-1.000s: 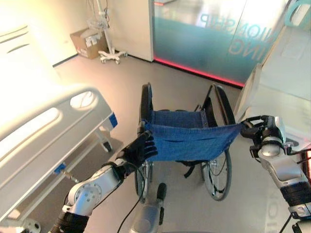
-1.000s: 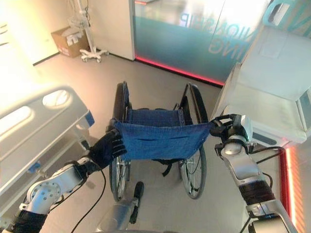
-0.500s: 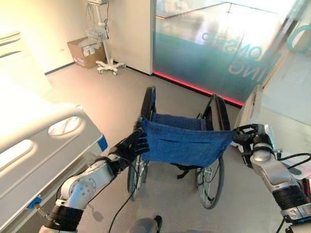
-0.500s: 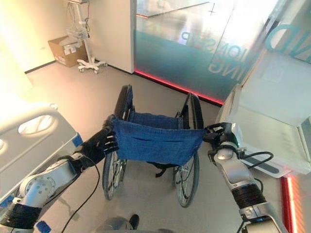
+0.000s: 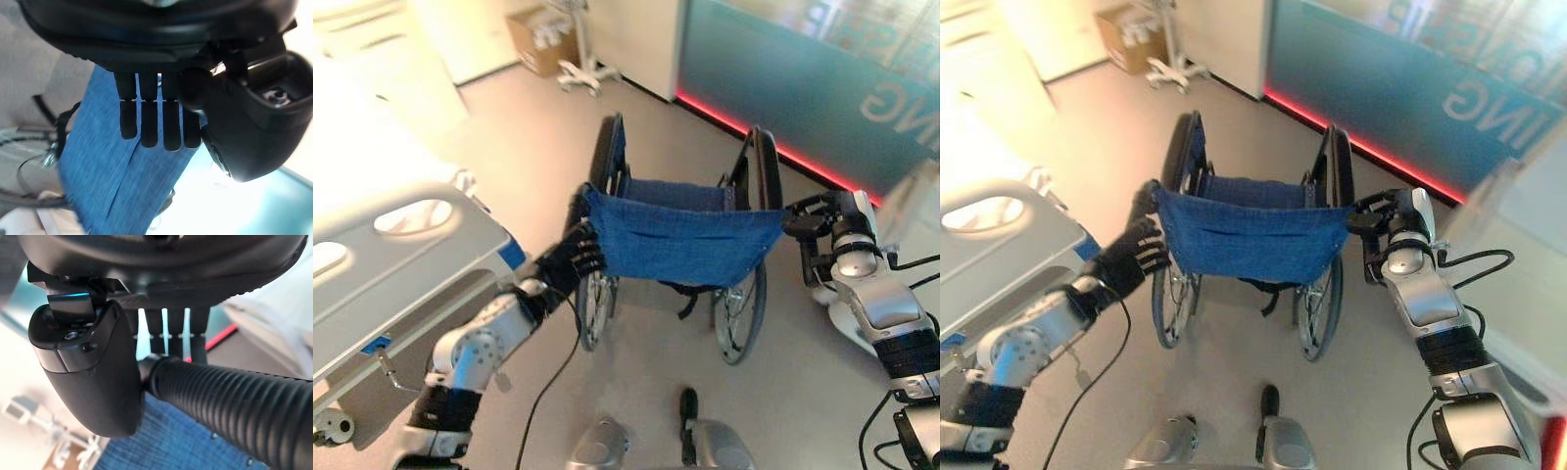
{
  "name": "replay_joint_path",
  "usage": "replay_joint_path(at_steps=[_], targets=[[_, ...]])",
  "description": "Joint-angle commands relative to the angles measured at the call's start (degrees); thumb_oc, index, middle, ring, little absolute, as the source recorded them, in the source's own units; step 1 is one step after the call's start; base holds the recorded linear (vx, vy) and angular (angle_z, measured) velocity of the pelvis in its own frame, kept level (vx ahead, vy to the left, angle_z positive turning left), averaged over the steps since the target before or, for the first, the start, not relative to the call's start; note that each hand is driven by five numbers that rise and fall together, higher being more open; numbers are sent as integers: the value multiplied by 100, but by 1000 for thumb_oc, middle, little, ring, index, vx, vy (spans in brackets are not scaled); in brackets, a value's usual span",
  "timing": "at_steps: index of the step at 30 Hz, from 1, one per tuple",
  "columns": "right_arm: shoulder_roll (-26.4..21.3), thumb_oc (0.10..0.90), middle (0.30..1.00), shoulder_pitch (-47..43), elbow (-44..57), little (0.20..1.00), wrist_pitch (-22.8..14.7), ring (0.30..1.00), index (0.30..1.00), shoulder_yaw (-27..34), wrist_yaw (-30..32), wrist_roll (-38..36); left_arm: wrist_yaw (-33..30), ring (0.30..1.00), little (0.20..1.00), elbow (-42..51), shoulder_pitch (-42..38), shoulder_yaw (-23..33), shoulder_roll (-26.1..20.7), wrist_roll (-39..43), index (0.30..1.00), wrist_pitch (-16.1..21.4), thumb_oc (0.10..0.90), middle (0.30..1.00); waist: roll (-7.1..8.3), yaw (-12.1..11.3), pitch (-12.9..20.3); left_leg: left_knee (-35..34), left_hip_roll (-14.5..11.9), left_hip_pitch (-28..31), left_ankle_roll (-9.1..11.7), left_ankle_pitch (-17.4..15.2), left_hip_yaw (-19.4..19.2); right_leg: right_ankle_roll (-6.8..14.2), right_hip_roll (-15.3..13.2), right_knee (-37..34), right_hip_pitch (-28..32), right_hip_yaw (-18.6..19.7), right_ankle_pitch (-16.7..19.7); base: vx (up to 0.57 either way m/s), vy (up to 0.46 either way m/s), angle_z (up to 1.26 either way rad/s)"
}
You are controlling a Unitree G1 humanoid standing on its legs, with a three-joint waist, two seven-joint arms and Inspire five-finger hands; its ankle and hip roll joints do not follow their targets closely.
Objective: Push the wheelchair next to the bed
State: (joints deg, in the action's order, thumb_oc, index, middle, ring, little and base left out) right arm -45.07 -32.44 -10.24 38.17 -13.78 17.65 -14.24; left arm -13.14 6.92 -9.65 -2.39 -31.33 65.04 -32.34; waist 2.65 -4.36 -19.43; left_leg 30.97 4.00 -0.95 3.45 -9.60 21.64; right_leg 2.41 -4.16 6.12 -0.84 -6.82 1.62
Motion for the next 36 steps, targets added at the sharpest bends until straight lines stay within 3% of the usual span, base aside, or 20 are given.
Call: replay_joint_path(at_steps=[1, 3, 5, 6, 7, 11, 14, 17, 20, 21, 23, 25, 27, 29, 30, 32, 33, 35, 36], targets=[[336, 400, 300, -1370, 791, 300, -970, 300, 300, -1130, -889, -493, 261, 300, 300, 1210, 205, 35, -151, 243, 300, 278, 400, 300, 357, -699, 864, 693, -15, 25, -205, 1532, -519, 269, -284, -432, 157, 402, 711, 179, -204, 40], [324, 400, 300, -1357, 864, 300, -968, 300, 300, -1213, -799, -571, 52, 300, 300, 1312, 252, 49, -135, 325, 300, 333, 400, 300, 388, -734, 797, 1436, 178, -466, -226, 1649, -815, 49, -155, -397, 323, 224, 569, 195, -224, 51], [340, 400, 300, -1345, 924, 300, -921, 300, 300, -1230, -775, -595, -19, 300, 300, 1301, 274, 87, -121, 365, 300, 373, 400, 300, 366, -776, 756, 1500, 305, -712, -261, 1577, -942, -36, -24, -369, 424, 158, 483, 212, -156, 54], [368, 400, 300, -1326, 995, 300, -879, 300, 300, -1222, -895, -474, -54, 300, 300, 1292, 311, 170, -121, 383, 300, 428, 400, 300, 328, -837, 726, 1132, 545, -765, -304, 1388, -1059, -38, 97, -369, 523, 146, 397, 233, -77, 28], [391, 400, 300, -1333, 1012, 300, -859, 300, 300, -1227, -972, -395, -73, 300, 300, 1297, 339, 231, -127, 402, 300, 459, 400, 300, 298, -859, 736, 722, 602, -713, -321, 1338, -1136, -42, 187, -367, 567, 126, 329, 265, -73, 17], [546, 400, 300, -1327, 760, 300, -948, 300, 300, -1256, -946, -226, -12, 300, 300, 1252, 353, 235, -93, 355, 300, 504, 400, 300, 167, -901, 807, -1047, 339, -569, -349, 1608, -1474, -158, 517, -354, 833, -146, -14, 272, -15, -14], [705, 400, 300, -1216, 504, 300, -1204, 300, 300, -1261, -756, -197, 53, 300, 300, 1126, 346, 75, 101, 2, 300, 647, 400, 300, 56, -1064, 818, -2560, 180, -880, -234, 2122, -1923, -266, 855, -471, 1239, -320, -324, 386, -40, -15], [813, 400, 300, -1020, 421, 300, -1372, 300, 300, -1182, -754, -18, 146, 300, 300, 1035, 357, 3, 190, -198, 300, 756, 400, 300, 2, -1154, 808, -3133, 41, -1133, -146, 2482, -2300, -352, 1019, -449, 1519, -435, -568, 341, -19, -23], [878, 400, 300, -871, 361, 300, -1491, 300, 300, -1155, -765, 123, 208, 300, 300, 987, 368, 48, 196, -263, 300, 774, 400, 300, 2, -1218, 899, -3315, 50, -1194, -195, 2423, -2590, -370, 1048, -278, 1656, -545, -842, 470, 56, -13], [991, 400, 300, -834, 291, 300, -1545, 300, 300, -1155, -755, 154, 138, 300, 300, 944, 316, 96, 136, -191, 300, 792, 400, 300, 32, -1259, 1004, -3166, 122, -1107, -348, 2195, -2566, -307, 1004, 61, 1669, -594, -1052, 516, 80, -4], [1091, 400, 300, -800, 232, 300, -1551, 300, 300, -1149, -770, 213, 45, 300, 300, 904, 253, 125, 99, -87, 300, 728, 400, 300, 100, -1306, 1065, -2935, 226, -1081, -493, 2020, -2549, -171, 909, 423, 1672, -647, -947, 540, 85, 9], [1084, 400, 300, -764, 165, 300, -1575, 300, 300, -1142, -778, 189, 28, 300, 300, 802, 155, 177, 59, -32, 300, 548, 400, 300, 231, -1376, 1172, -2735, 398, -1011, -741, 1832, -2454, 165, 715, 1273, 1609, -640, -386, 539, 113, 27], [1026, 400, 300, -762, 209, 300, -1547, 300, 300, -1157, -713, 61, 96, 300, 300, 723, 27, 198, -119, 5, 300, 416, 400, 300, 287, -1372, 1283, -2706, 537, -802, -911, 1697, -2193, 609, 695, 2414, 1306, -445, 394, 466, 114, 65], [979, 400, 300, -752, 281, 300, -1538, 300, 300, -1167, -708, -33, 50, 300, 300, 706, -76, 181, -259, 112, 300, 375, 400, 300, 264, -1334, 1349, -2679, 559, -686, -968, 1622, -2021, 813, 730, 3114, 1066, -314, 812, 345, 68, 68], [947, 400, 300, -748, 319, 300, -1543, 300, 300, -1194, -711, -85, 28, 300, 300, 678, -161, 155, -358, 221, 300, 347, 400, 300, 206, -1273, 1382, -2644, 547, -568, -988, 1554, -1839, 843, 737, 3416, 782, -167, 1009, 377, 24, 60], [928, 400, 300, -674, 369, 300, -1547, 300, 300, -1183, -701, -41, 10, 300, 300, 635, -308, 84, -483, 392, 300, 322, 400, 300, 165, -1113, 1388, -2553, 619, -495, -992, 1484, -1565, 694, 752, 3337, 438, 52, 694, 360, -23, 74], [885, 400, 300, -589, 460, 300, -1547, 300, 300, -1144, -731, 43, 13, 300, 300, 621, -403, 30, -562, 506, 300, 319, 400, 300, 132, -1007, 1371, -2429, 690, -491, -970, 1439, -1431, 510, 771, 2880, 331, 156, 371, 356, -78, 75], [676, 400, 300, -483, 647, 300, -1613, 300, 300, -1034, -808, 137, 67, 300, 300, 591, -518, -23, -718, 696, 300, 421, 400, 300, 133, -825, 1248, -2146, 855, -472, -884, 1277, -1201, 231, 535, 1258, 205, 239, -19, 367, -128, 43], [632, 400, 300, -510, 636, 300, -1676, 300, 300, -1017, -842, 147, 47, 300, 300, 578, -565, -52, -734, 720, 300, 480, 400, 300, 112, -792, 1197, -2075, 862, -458, -853, 1250, -1138, 173, 498, 972, 198, 246, -63, 230, -111, 54]])
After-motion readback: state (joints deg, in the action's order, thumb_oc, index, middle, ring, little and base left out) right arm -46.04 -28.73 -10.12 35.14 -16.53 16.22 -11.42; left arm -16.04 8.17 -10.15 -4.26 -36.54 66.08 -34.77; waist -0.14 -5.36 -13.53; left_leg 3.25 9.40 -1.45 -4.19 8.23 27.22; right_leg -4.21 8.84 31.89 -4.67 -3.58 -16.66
